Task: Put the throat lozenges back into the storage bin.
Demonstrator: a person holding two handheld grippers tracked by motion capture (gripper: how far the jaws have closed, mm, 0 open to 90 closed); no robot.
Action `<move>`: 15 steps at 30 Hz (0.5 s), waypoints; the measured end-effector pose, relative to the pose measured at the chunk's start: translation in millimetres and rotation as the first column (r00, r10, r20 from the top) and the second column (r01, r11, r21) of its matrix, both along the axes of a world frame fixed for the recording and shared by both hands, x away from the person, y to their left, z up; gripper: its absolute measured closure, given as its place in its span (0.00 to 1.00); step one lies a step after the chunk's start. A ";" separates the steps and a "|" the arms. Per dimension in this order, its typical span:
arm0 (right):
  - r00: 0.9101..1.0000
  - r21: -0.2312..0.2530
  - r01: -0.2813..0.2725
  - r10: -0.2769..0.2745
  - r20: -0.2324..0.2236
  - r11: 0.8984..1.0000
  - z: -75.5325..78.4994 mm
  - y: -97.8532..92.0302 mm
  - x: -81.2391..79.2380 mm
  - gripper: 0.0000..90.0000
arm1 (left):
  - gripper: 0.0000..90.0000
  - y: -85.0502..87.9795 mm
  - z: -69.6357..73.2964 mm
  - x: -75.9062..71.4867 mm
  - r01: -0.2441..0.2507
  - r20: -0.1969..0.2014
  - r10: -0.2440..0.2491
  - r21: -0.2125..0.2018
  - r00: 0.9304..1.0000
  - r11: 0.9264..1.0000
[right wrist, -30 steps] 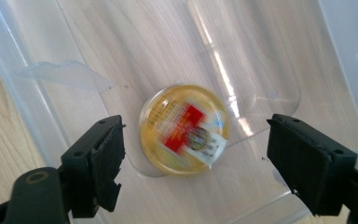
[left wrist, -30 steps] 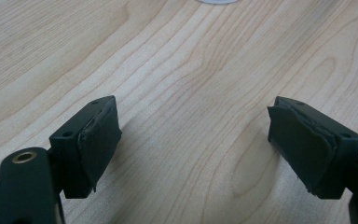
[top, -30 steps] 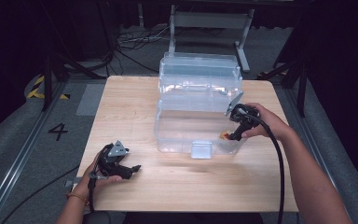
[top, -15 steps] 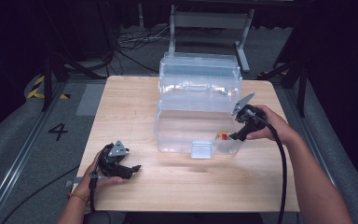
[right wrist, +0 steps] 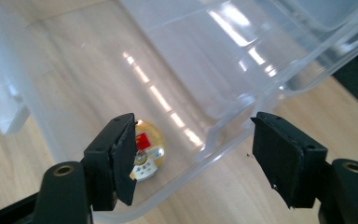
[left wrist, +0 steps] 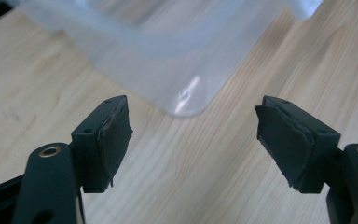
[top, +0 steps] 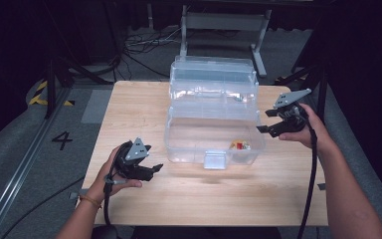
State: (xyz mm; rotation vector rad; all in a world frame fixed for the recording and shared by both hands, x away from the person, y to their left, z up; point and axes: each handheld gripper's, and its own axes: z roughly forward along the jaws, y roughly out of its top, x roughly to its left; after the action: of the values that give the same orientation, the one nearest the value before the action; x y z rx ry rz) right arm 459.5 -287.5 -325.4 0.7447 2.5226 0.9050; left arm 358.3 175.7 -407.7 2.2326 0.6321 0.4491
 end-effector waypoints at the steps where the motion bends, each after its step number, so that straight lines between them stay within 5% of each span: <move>1: 1.000 0.007 0.014 -0.014 0.012 1.000 3.2 -1.3 1.0 0.35 | 0.29 -4.4 5.2 2.0 0.009 -0.007 -0.009 -0.015 1.000 1.000; 5: 0.998 0.026 0.041 -0.043 0.055 0.999 15.0 -3.6 7.4 0.35 | 0.30 -28.4 21.7 10.9 0.030 0.026 -0.031 0.031 0.999 0.999; 8: 0.996 0.022 0.050 -0.052 0.066 0.998 21.4 -2.9 12.4 0.36 | 0.32 -38.0 26.5 14.9 0.048 0.030 -0.049 0.026 0.998 0.999; 15: 0.995 0.004 0.045 -0.045 0.090 0.999 38.6 14.9 34.9 0.36 | 0.37 -68.5 26.5 30.8 0.114 -0.016 -0.113 0.151 0.993 0.982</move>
State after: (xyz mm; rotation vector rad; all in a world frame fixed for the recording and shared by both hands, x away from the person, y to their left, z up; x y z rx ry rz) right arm 494.3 -272.6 -286.8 0.7415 2.4170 0.9054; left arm 389.1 107.2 -381.3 2.4010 0.4843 0.4441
